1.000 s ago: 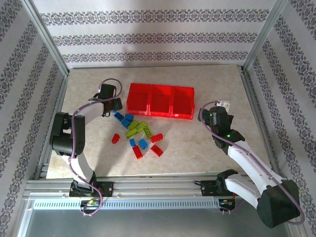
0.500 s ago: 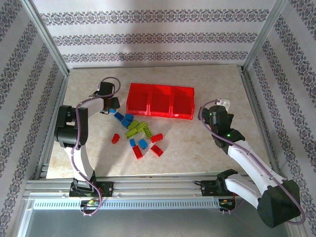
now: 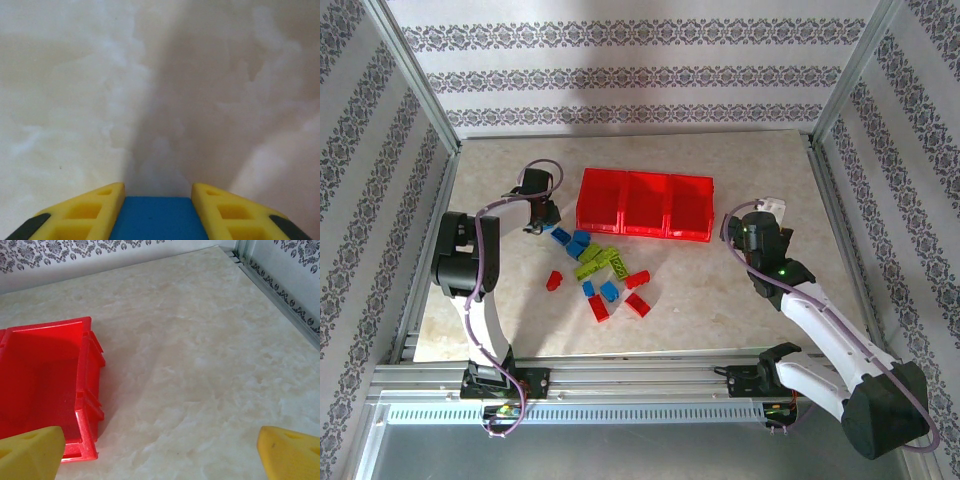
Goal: Sort the legos into containers by color
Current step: Pick up the lego from the middle-left of the table.
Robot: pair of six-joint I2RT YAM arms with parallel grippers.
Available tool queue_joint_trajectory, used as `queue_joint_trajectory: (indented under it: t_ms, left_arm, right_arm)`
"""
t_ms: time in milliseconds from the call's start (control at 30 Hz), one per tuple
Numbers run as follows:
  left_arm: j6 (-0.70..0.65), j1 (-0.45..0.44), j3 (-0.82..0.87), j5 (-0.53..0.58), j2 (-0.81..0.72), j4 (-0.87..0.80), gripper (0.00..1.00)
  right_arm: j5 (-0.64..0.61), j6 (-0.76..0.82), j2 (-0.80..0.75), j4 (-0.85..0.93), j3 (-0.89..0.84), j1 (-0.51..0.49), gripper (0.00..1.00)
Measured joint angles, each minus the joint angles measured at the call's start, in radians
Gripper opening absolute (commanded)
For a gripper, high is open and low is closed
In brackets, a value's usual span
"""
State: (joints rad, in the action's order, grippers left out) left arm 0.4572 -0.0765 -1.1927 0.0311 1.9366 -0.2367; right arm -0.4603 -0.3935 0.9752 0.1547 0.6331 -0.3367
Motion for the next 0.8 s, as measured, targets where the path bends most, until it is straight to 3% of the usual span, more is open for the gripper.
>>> queue_joint_trajectory:
  t_ms: [167,567,800]
  left_arm:
    - [0.002,0.0,0.041,-0.006,-0.034,0.005,0.13]
    - [0.0,-0.008,0.111,-0.013,-0.315,-0.001,0.06]
    - [0.0,-0.124,0.136,-0.039,-0.386,0.035,0.04]
  right_arm:
    - [0.0,0.003,0.0,0.0,0.0,-0.002,0.98]
    - [0.0,-0.003,0.015,0.0,0.0,-0.038,0.98]
    - [0.001,-0.021,0.055,0.0,0.0,-0.065,0.98]
